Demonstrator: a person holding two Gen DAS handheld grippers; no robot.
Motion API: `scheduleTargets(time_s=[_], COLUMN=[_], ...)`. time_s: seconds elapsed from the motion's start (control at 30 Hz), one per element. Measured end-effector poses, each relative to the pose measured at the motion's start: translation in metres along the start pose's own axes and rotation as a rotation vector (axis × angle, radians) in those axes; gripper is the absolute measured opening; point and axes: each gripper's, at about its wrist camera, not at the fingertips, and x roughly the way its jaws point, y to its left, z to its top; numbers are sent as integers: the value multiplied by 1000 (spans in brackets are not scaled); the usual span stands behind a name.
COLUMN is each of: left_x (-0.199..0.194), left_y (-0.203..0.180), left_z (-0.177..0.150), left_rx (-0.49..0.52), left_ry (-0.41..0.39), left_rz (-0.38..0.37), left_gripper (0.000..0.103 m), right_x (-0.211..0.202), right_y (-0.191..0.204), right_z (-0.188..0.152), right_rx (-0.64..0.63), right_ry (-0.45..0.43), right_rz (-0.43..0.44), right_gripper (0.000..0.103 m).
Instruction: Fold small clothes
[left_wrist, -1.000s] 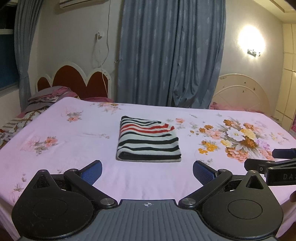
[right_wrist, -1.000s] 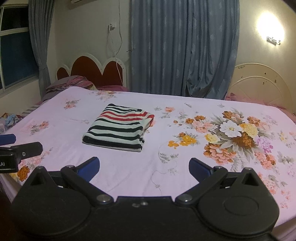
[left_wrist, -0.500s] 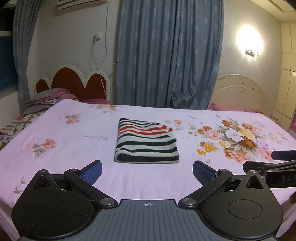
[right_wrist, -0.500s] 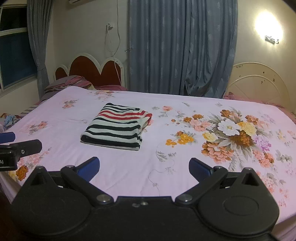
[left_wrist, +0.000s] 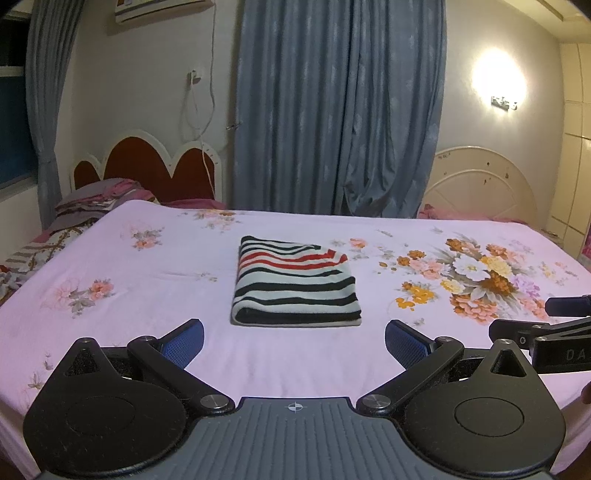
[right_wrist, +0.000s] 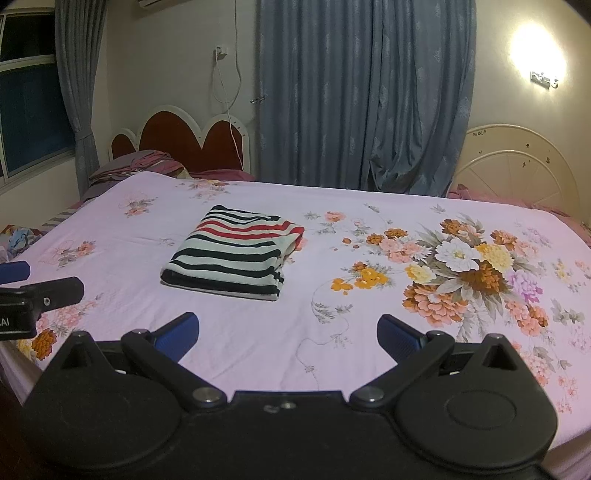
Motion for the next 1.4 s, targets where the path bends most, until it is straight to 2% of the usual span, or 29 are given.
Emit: scheduleTargets(time_s=[1.4], left_x=[2], left_y=[-3], left_z=[1], left_rx=[14], left_ry=[-23], left_rz=[1], left_gripper=[103], right_x=[4], right_y=[-7], right_z=[3], right_rx=[-19], right_ry=[3], right_rz=[15], right_gripper=[102])
